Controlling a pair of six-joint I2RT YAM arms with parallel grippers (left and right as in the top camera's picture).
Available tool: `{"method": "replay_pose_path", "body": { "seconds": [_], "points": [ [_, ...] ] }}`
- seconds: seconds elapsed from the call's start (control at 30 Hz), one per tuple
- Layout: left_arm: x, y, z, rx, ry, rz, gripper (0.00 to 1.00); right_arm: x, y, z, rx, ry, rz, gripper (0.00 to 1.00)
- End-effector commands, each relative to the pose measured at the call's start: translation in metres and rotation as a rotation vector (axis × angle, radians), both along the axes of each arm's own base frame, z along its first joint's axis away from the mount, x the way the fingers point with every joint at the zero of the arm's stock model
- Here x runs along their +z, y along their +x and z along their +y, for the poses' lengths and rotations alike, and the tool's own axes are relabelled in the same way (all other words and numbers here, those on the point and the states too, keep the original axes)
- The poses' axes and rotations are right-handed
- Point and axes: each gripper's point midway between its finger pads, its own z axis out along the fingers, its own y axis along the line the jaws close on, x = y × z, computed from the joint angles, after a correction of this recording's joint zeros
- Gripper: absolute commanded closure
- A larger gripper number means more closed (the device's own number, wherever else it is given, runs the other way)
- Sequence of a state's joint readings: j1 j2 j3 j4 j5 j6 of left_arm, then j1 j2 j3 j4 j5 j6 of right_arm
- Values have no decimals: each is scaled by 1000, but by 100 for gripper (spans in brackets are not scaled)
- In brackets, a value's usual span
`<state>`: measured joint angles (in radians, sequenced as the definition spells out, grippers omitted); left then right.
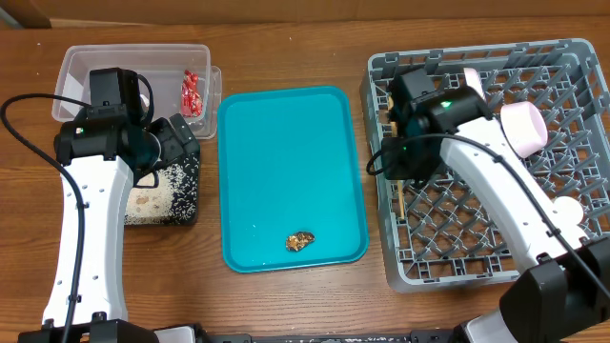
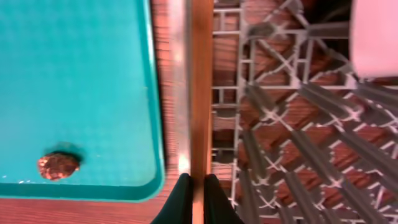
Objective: Sort waste into correct bins and load items into the dishwasher
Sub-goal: 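Lift the second chopstick and carry it right into the dish rack, then lower the chopstick upright into the rack slots beside the first one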
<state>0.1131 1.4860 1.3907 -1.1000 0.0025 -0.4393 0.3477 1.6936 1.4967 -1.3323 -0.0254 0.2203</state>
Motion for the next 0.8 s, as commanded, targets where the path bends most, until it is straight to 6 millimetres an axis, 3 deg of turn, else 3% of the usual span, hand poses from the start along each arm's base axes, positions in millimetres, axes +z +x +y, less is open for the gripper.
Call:
{"method": "replay_pose_path", "body": {
  "seconds": [0.0,0.2,0.53,0.77],
  "points": [
    [13,2,3,17,12,-38,0,-3,-3,-3,36,-15,16,96],
    [13,2,3,17,12,-38,0,-12,-4,-4,36,-28,40,96],
    [13,2,3,17,12,-38,0,-60,-19,-9,32,-43,88,96],
    [13,2,3,17,12,-38,0,-75,-22,-10,33,-41,83,96]
  ]
}}
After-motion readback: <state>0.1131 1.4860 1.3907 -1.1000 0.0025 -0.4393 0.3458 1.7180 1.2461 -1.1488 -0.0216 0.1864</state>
